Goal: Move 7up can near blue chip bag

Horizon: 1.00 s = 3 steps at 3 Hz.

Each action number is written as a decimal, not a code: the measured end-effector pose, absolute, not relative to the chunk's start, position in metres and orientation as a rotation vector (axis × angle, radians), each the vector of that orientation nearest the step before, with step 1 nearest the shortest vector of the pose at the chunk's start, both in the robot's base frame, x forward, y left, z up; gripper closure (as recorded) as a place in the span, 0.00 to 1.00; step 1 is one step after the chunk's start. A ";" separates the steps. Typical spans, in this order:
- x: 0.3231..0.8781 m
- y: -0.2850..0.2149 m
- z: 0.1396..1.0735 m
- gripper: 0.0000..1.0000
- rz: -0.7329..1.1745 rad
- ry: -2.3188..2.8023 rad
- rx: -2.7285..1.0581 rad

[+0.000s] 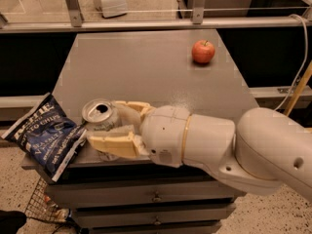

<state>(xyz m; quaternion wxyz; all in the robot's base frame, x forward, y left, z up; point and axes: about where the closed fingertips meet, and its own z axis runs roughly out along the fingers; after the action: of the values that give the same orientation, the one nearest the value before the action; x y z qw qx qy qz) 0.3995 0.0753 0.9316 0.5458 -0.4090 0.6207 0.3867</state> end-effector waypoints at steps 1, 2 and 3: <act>0.377 0.049 0.922 1.00 0.816 1.536 -0.971; 0.375 0.025 0.926 1.00 0.743 1.543 -0.988; 0.392 0.008 0.933 1.00 0.729 1.513 -0.997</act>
Offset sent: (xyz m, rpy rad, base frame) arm -0.0214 -0.0799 0.0026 -0.1593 -0.0853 -0.1248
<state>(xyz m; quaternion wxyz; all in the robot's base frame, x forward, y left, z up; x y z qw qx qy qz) 0.3922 0.0083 0.9329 0.5599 -0.4230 0.6417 0.3093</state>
